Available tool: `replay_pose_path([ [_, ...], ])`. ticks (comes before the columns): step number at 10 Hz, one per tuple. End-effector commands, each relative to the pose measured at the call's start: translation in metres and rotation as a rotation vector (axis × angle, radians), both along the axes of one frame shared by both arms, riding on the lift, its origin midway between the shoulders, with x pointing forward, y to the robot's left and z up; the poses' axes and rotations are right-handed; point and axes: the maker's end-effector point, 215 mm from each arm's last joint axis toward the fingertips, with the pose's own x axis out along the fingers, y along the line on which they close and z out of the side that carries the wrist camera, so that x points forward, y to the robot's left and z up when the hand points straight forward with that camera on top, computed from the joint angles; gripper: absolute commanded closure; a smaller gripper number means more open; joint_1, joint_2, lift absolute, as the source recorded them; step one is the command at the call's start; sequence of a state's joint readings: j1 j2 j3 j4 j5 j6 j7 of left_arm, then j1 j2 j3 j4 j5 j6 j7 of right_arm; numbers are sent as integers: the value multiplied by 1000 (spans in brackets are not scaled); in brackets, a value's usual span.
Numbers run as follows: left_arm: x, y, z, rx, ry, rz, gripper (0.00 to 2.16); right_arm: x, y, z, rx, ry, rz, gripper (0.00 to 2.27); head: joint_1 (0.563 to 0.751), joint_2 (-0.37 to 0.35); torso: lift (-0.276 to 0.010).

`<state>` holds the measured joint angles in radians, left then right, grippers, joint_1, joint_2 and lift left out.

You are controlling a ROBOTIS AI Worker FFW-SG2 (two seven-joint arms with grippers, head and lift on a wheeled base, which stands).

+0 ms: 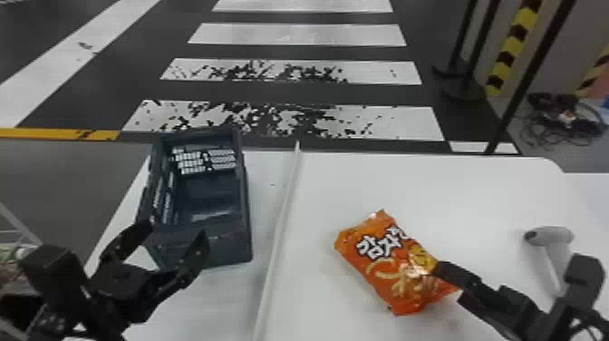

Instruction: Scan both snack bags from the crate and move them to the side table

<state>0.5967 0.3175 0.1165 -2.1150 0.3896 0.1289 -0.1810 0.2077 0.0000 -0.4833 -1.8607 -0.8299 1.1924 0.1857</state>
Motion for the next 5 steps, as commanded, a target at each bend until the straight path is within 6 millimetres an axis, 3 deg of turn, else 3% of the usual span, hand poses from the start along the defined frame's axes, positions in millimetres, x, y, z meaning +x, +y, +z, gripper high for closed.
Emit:
replay_pose_path([
  [1,0,0,0,1,-1,-2,39,-1,4,-7,9,23,11,60,695,43,-99],
  [5,0,-2,-2,2,5,-7,39,4,13,-14,19,42,27,80,695,51,-99],
])
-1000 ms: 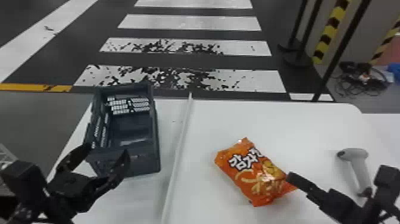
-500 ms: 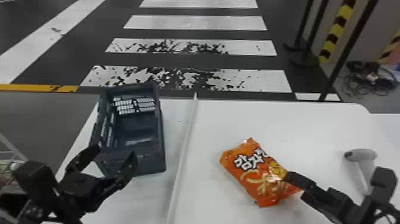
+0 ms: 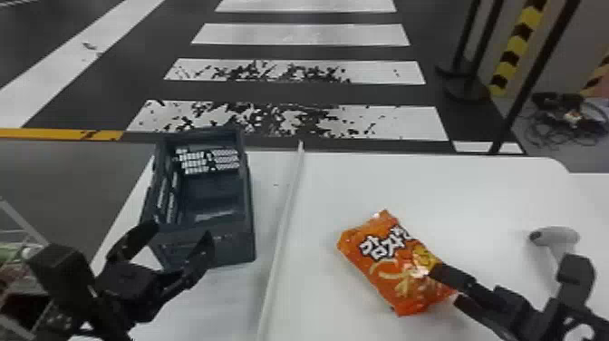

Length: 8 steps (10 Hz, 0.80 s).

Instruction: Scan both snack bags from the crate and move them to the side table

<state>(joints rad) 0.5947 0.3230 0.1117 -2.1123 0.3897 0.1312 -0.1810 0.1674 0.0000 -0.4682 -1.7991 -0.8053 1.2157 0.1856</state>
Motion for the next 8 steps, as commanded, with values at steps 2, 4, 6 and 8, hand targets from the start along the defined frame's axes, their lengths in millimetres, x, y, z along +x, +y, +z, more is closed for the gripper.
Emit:
replay_pose_path([
  [2,0,-1,0,0,0,-3,39,8,11,-3,37,6,13,174,695,58,-99],
  [4,0,-1,-1,1,3,-5,39,9,14,-7,60,5,19,988,695,68,-99],
  [6,0,-1,-3,0,6,-4,39,10,11,-8,64,-1,14,2111,695,71,-99],
  [8,0,-1,-5,-3,9,-3,39,8,9,-6,103,-11,7,2243,695,69,-99],
])
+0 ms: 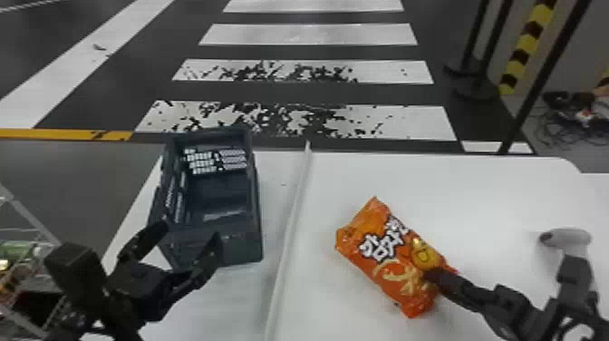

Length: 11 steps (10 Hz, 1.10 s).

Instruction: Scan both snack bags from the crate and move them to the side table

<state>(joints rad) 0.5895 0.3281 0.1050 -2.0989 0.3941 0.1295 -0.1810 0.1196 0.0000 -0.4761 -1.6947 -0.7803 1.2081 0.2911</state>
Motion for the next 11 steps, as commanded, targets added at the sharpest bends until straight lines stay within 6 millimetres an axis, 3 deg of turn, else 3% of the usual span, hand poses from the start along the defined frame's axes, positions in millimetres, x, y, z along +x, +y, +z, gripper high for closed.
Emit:
replay_pose_path([
  [1,0,0,-2,-4,3,2,39,0,2,3,32,-9,-3,2243,695,67,-99],
  [3,-1,1,-5,-8,9,5,39,0,-1,14,69,-36,-17,2243,695,70,-99],
  [4,0,3,-6,-11,11,10,39,6,-14,25,22,-82,-47,2240,695,69,-99],
  [7,0,1,-8,-14,15,9,39,27,-64,70,-361,-248,-148,2243,695,19,-99],
  [9,0,1,-9,-16,15,8,39,39,-79,99,-597,-323,-178,2243,695,-23,-99],
  [11,0,1,-9,-18,15,9,39,47,-80,121,-887,-394,-184,2243,695,-39,-99],
])
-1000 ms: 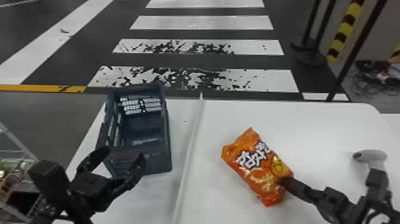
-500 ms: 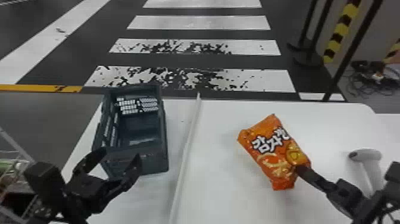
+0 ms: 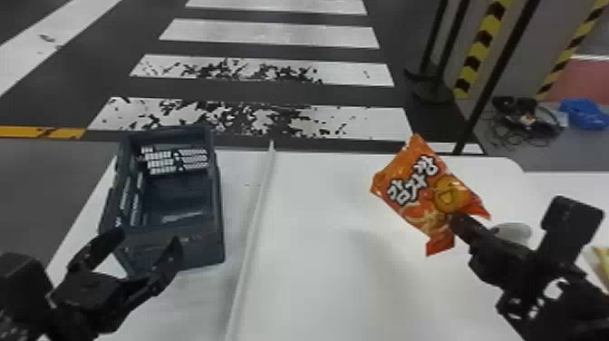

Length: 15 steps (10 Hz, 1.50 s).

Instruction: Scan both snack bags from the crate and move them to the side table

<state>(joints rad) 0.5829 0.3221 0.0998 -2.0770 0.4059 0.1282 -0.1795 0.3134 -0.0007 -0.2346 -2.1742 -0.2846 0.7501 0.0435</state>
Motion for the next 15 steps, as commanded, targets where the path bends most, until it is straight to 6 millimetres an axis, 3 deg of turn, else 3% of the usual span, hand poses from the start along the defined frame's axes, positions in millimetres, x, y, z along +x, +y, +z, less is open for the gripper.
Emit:
replay_pose_path([
  [1,0,0,-1,-1,2,0,39,4,11,13,-244,-32,12,2243,695,-43,-99],
  [3,1,0,0,-2,0,0,39,5,27,20,-598,-70,39,2240,695,-38,-99],
  [5,1,1,-1,-6,2,0,39,-4,52,11,-968,-102,82,2243,695,-19,-99],
  [9,1,2,-2,-9,4,0,39,-32,84,-41,-1411,-91,250,2243,695,48,-99],
  [11,2,2,-2,-10,4,0,39,-53,89,-80,-1512,-33,392,2243,695,70,-99],
  [13,2,4,-4,-10,6,2,39,-73,107,-107,-1464,-10,540,2236,695,81,-99],
  [14,2,4,-5,-10,11,3,39,-82,114,-106,-1400,-3,554,2017,695,95,-99],
  [15,3,4,-6,-9,11,3,39,-85,120,-98,-1349,0,553,1457,695,109,-99],
])
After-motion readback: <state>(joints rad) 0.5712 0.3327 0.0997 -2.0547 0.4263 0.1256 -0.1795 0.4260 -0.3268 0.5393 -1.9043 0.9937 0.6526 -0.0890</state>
